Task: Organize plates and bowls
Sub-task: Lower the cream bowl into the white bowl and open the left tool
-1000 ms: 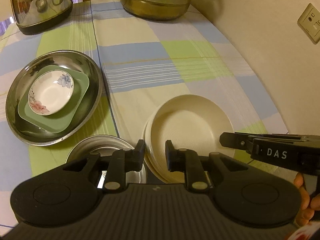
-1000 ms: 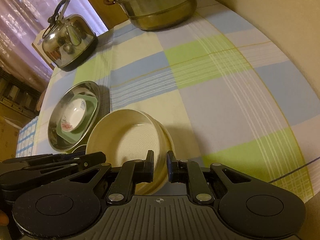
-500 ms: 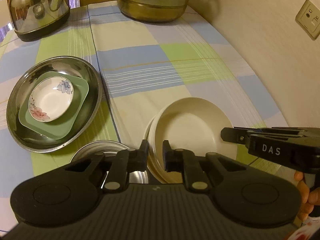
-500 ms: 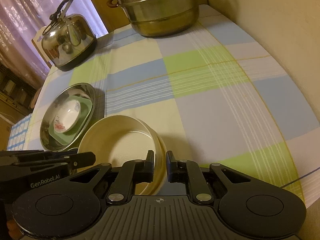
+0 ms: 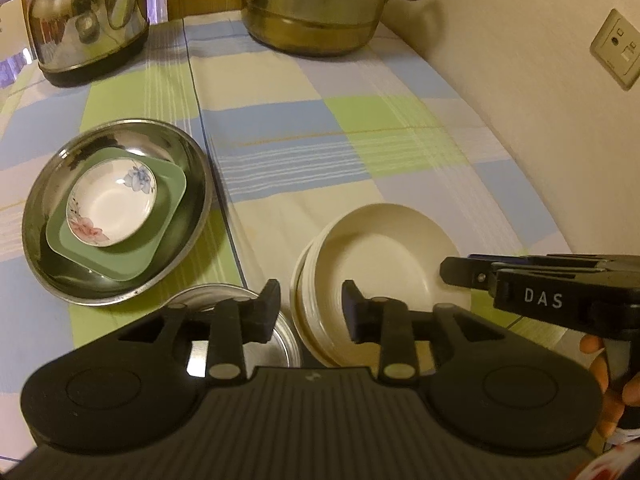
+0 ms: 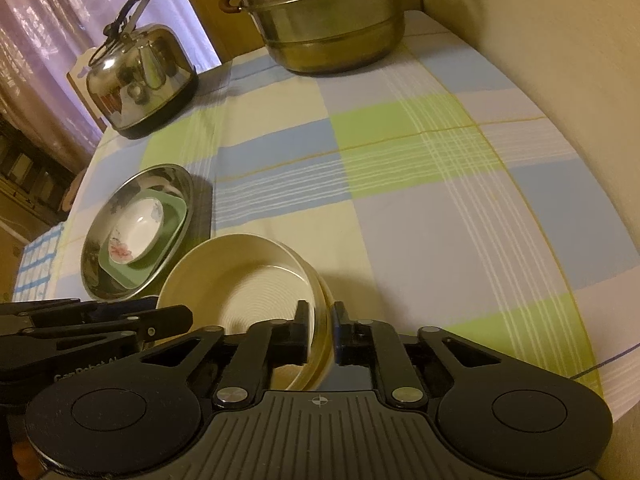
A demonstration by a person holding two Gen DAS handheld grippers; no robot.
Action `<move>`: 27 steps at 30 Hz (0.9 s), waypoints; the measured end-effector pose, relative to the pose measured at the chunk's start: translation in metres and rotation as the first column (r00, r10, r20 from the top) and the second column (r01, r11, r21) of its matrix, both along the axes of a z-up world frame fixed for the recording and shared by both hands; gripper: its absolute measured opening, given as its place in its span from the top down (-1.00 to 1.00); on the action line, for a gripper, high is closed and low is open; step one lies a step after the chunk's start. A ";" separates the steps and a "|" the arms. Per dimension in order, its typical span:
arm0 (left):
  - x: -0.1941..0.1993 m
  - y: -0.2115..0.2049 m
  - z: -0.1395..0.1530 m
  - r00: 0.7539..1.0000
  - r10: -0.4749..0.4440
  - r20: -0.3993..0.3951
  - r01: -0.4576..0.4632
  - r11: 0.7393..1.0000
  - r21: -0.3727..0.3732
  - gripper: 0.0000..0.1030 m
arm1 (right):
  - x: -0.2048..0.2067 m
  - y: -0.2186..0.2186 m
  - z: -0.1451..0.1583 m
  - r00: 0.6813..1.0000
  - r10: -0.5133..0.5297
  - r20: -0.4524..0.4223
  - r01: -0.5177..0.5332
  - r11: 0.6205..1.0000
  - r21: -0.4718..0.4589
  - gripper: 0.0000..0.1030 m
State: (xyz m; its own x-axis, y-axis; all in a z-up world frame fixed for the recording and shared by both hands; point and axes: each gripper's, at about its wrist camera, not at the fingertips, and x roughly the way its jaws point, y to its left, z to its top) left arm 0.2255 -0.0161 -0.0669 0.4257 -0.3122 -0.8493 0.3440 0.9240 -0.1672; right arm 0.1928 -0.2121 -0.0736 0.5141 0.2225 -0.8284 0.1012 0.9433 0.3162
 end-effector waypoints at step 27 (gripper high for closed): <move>-0.083 0.065 0.037 0.997 0.051 0.065 -0.052 0.999 0.017 -0.17 | -0.086 0.025 0.029 0.997 0.038 0.069 -0.037 0.999 -0.019 -0.21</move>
State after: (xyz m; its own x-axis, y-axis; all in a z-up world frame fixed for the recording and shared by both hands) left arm 0.1424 0.0487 -0.0298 0.4951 -0.2728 -0.8249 0.3055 0.9435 -0.1286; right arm 0.1066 -0.1873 -0.0448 0.5623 0.2280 -0.7949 0.0442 0.9516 0.3042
